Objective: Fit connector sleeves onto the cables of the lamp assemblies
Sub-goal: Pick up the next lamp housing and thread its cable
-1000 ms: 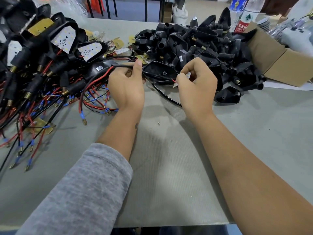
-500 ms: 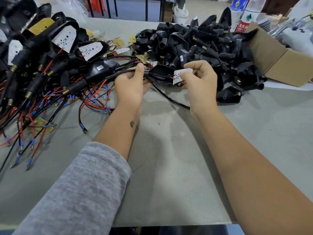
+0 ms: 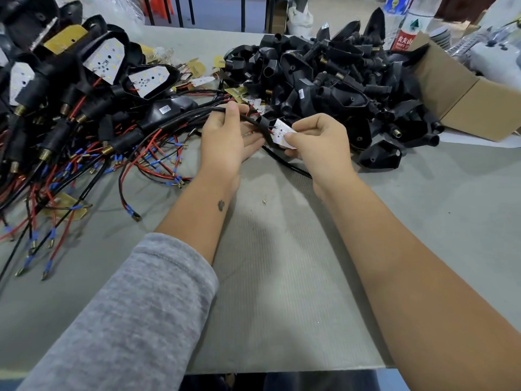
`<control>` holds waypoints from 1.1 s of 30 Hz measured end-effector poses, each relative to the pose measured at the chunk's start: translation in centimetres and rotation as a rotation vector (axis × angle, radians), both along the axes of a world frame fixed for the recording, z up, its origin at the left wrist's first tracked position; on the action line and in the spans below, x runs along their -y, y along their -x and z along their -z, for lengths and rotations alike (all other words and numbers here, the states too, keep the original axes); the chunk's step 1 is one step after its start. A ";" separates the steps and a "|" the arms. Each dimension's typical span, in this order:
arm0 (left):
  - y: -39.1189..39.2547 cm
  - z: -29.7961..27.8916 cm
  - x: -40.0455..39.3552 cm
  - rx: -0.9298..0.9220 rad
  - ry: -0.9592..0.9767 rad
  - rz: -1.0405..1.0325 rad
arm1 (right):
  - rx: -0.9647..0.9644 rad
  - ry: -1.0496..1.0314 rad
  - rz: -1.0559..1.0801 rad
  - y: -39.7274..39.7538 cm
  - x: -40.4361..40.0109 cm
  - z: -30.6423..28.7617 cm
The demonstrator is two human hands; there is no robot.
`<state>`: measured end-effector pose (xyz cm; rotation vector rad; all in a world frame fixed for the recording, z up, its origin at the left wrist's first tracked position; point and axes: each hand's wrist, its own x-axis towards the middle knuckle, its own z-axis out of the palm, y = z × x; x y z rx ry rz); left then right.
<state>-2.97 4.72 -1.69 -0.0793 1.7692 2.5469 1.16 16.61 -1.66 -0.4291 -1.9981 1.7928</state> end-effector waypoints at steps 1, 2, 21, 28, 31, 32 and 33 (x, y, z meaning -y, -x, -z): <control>0.0 0.0 -0.1 0.000 -0.007 -0.005 | 0.008 -0.004 0.007 0.0 0.0 0.0; 0.0 0.0 -0.1 -0.002 -0.013 -0.009 | 0.013 -0.009 0.012 0.1 0.0 0.0; 0.3 0.0 0.2 0.004 -0.096 -0.089 | 0.007 -0.291 -0.064 0.3 -0.3 0.2; 0.8 -0.3 0.7 -0.062 -0.007 -0.055 | 0.014 -0.410 -0.172 0.0 0.0 -0.1; 0.8 -0.2 0.5 -0.121 0.102 0.000 | -0.001 -0.430 -0.299 -0.6 0.2 -0.5; 0.8 -0.2 0.5 -0.131 0.113 0.013 | -0.003 -0.371 -0.355 -0.8 0.4 -0.7; 0.7 -0.2 0.5 -0.139 0.122 0.038 | 0.000 -0.273 -0.389 -0.9 0.7 -0.9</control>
